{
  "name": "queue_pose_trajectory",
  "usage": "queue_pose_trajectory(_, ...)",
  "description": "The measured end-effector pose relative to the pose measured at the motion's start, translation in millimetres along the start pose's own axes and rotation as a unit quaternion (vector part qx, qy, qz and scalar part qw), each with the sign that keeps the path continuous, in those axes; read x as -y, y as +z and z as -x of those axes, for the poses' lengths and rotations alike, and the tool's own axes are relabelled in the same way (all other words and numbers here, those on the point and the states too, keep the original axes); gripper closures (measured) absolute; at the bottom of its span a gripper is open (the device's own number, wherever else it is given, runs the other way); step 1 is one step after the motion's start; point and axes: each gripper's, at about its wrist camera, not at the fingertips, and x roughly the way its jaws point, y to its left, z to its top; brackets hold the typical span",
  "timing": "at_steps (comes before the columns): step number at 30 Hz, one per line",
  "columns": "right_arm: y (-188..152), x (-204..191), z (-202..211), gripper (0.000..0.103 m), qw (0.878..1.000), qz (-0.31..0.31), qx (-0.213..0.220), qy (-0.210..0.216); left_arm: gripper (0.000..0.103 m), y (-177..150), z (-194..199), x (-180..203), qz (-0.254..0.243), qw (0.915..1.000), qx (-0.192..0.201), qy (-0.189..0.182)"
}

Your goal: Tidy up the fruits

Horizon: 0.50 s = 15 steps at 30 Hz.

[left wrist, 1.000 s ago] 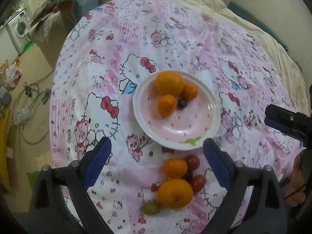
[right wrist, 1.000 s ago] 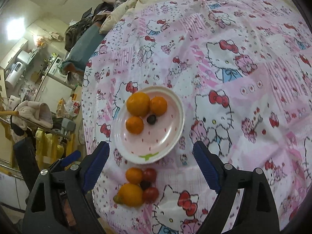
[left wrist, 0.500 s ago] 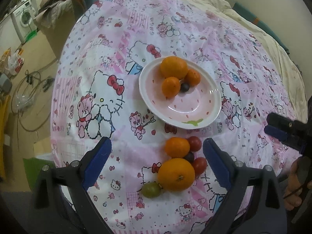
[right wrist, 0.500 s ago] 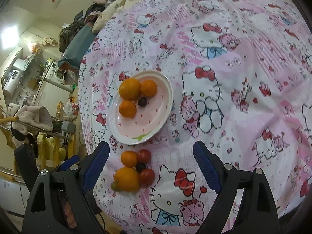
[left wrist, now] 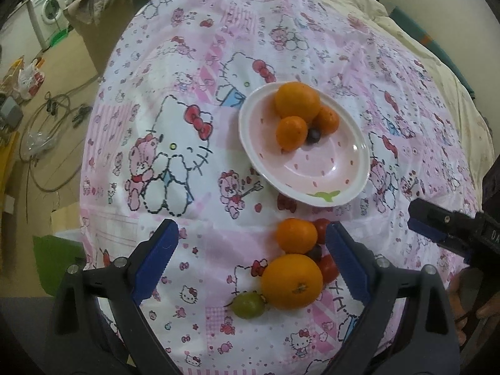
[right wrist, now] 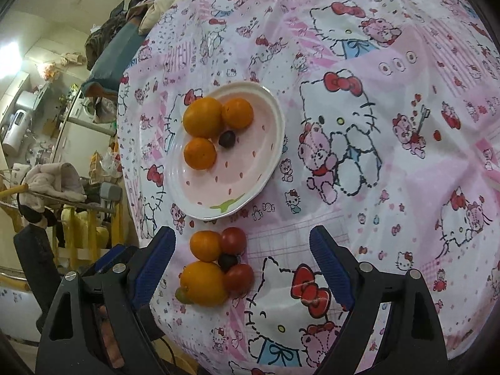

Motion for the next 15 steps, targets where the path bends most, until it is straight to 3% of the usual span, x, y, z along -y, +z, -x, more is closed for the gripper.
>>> queue_pose_trajectory(11,-11,-6,-47,0.016,0.997,-0.016,-0.073,0.027,0.01,6,2,-25,0.062,0.998,-0.003,-0.009)
queue_pose_trajectory(14,-11,-5,-61,0.036,0.996,-0.029,-0.08,0.02,0.01,5,3,-27,0.063,0.998,-0.003,-0.011)
queue_pose_trajectory(15,-10,-3,-67,0.049,0.995,-0.042,-0.085,0.025,0.01,5,4,-28,0.062,0.998,-0.002,-0.011)
